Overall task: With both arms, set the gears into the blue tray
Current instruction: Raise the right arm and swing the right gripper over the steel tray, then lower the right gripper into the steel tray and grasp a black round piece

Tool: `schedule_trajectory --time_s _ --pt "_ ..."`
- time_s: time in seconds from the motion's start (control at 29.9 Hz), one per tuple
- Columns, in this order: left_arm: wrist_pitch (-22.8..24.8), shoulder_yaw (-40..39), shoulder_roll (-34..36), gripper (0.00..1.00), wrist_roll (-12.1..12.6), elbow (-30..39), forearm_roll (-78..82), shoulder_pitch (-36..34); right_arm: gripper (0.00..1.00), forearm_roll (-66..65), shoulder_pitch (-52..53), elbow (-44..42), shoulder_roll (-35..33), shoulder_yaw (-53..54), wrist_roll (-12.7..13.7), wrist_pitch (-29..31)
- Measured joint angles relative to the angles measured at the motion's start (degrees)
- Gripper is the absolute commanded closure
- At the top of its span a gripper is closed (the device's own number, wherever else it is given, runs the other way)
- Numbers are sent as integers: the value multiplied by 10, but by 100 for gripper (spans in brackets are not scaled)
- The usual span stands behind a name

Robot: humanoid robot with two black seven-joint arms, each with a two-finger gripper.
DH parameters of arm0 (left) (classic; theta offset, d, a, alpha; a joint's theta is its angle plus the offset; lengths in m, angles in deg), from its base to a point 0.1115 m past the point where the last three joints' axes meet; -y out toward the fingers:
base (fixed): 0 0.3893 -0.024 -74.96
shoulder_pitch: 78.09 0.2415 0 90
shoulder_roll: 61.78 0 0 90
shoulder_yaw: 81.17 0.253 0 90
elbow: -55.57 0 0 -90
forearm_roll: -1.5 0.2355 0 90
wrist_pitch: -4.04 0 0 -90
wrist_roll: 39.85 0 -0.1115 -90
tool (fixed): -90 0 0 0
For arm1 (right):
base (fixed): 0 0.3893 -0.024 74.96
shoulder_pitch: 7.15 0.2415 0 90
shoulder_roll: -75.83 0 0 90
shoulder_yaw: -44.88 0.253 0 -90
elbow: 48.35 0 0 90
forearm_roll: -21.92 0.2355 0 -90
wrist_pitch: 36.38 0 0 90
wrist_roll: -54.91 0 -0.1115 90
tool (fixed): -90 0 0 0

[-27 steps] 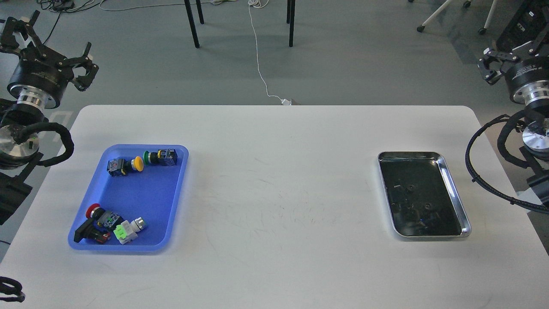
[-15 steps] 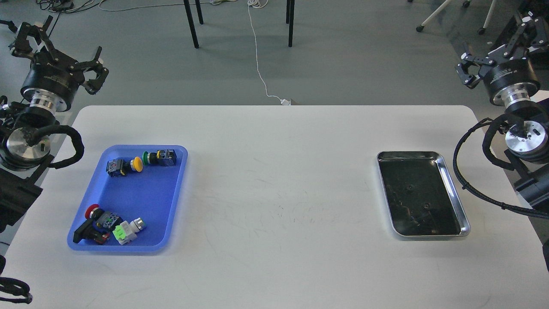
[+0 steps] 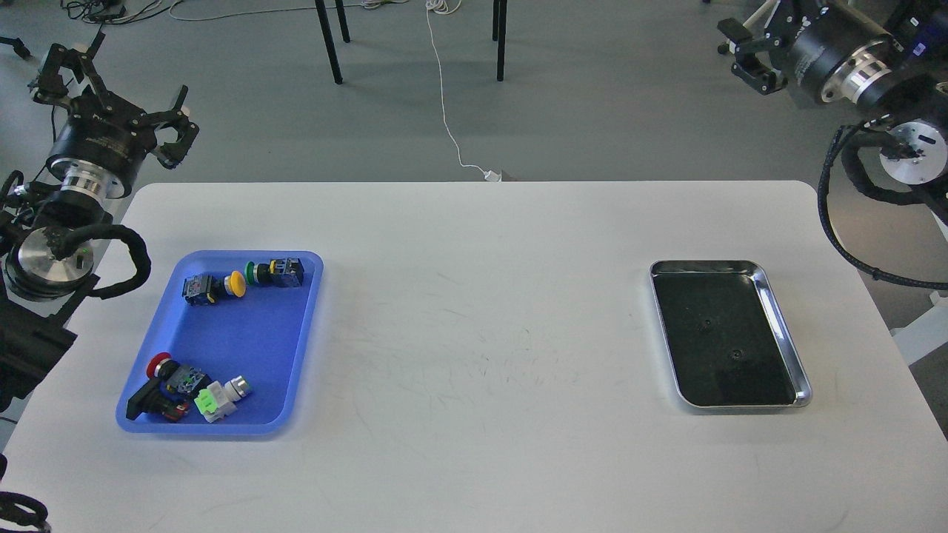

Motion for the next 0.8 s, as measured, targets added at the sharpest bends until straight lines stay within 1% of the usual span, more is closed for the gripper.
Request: schedule_trajectory --time_s 0.13,0.3,0.43,0.57,0.67,0.8 --pt "4 -4 8 2 0 11 -1 14 2 -90 79 53 3 -128 -3 -1" --pt "20 -6 15 2 0 13 -1 16 3 -232 159 141 -5 -260 -7 -1" --pt "23 -7 15 2 0 13 -1 16 5 -337 209 202 -9 -350 -12 -1" --pt "23 -8 14 2 -1 13 -1 16 7 -439 236 249 -8 -423 -13 -2" --pt "25 -8 14 2 -1 13 -1 15 9 -507 240 271 -7 -479 -19 -5" --pt "36 -8 16 2 -1 11 -3 15 19 -550 228 268 -5 -523 -22 -14"
